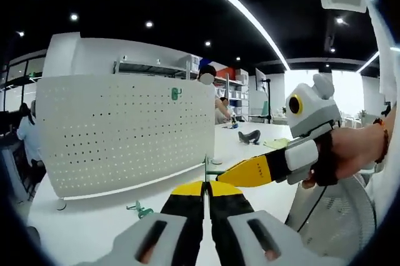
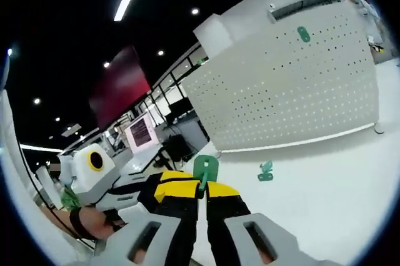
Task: Insert the hook assembly into the mounting plate slot until the hook locks in place.
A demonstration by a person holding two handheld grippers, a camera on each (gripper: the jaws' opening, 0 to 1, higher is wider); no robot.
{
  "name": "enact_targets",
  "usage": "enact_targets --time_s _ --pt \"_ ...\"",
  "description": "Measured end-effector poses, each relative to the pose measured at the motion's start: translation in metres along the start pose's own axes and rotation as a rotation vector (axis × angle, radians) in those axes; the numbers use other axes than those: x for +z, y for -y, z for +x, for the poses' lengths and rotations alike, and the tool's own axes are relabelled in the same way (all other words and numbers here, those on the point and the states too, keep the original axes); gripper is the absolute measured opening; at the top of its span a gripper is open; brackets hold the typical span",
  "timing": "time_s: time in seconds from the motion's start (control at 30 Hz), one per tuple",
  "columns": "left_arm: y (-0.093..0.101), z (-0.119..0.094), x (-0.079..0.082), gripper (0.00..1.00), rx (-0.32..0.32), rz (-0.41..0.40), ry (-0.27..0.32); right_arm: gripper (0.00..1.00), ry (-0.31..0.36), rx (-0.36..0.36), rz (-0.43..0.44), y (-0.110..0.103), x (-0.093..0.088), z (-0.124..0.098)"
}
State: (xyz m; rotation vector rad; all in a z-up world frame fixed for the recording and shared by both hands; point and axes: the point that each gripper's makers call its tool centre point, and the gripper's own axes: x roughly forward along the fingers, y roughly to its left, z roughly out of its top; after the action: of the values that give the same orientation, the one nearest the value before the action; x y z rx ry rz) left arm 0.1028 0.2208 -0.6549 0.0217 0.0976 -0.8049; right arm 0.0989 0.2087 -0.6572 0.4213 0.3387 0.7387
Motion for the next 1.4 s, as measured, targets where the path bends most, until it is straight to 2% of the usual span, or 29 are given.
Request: enact_targets --time_s 0.1,0.3,0.7,0.9,1.03,1.13,1.23,1.33,1.4 --pt "0.000 -0.002 0.001 0.02 0.006 -0.002 0.004 0.03 0.000 0.002 -0.018 -0.003 0.000 0.000" --pt "-0.004 -0.003 0.002 0.02 0.032 -0.004 0.012 0.03 0.007 -0.013 0.013 -0.002 0.000 0.000" --pt "0.000 -0.004 -0.001 0.02 0.021 0.013 0.000 0.02 0.014 -0.060 0.037 0.002 0.001 -0.002" --pt "-0.001 -0.005 -0.002 0.02 0.016 0.007 0.003 0.01 -0.013 -0.043 0.069 0.001 -0.001 -0.001" --pt "-0.003 -0.004 -0.002 0.03 0.024 -0.007 0.003 0.01 -0.017 -0.049 0.038 -0.001 -0.001 0.000" --pt "-0.003 -0.005 -0.006 0.03 0.019 -0.038 -0.029 0.01 -0.019 -0.074 0.014 0.003 0.000 -0.001" --pt "-0.004 -0.006 -0.005 0.05 0.024 -0.027 -0.017 0.01 -0.026 -0.081 -0.003 0.006 0.001 -0.002" --pt "-0.002 -0.009 -0.006 0.07 0.019 -0.037 -0.021 0.01 -0.038 -0.104 -0.051 0.013 0.002 -0.004" --pt "-0.001 -0.010 -0.006 0.09 0.015 -0.038 -0.030 0.01 -0.033 -0.112 -0.052 0.016 0.005 -0.006"
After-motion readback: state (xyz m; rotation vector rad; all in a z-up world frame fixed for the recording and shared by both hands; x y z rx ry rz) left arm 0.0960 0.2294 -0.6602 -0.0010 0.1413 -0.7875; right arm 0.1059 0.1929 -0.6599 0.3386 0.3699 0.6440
